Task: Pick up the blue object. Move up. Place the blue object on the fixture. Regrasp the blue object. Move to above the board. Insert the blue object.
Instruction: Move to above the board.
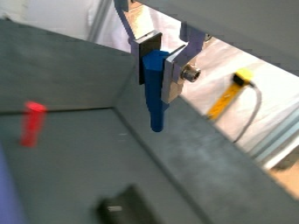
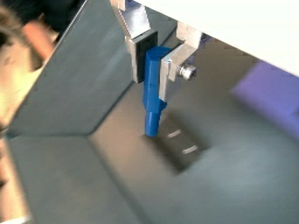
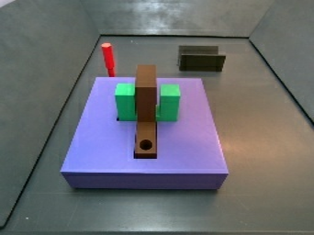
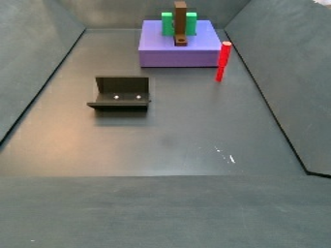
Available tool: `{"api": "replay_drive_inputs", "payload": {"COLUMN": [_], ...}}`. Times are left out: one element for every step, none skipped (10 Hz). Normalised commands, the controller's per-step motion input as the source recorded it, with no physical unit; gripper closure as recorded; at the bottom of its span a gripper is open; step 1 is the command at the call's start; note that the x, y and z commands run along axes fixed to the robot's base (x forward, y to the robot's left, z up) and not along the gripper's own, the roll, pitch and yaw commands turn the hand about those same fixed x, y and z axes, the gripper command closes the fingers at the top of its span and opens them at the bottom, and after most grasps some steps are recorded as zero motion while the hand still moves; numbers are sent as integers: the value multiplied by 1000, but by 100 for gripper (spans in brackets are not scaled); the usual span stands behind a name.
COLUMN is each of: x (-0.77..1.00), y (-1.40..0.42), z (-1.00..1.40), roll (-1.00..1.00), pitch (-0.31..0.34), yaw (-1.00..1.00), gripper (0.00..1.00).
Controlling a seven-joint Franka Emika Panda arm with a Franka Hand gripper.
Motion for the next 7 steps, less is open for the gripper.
{"api": "replay_drive_inputs", "payload": {"x": [-1002, -973, -989, -602, -272, -148, -117], "y": [-1400, -1400, -1400, -817, -334, -169, -104], "z": [267, 275, 276, 152, 53, 27, 30], "roll": [-1000, -1000, -1000, -1000, -1000, -1000, -835], "pitch": [130, 149, 160, 168, 170, 167, 121], "yaw": [-270, -259, -249, -235, -208, -184, -134], "gripper": [100, 100, 100, 100, 100, 100, 100]}}
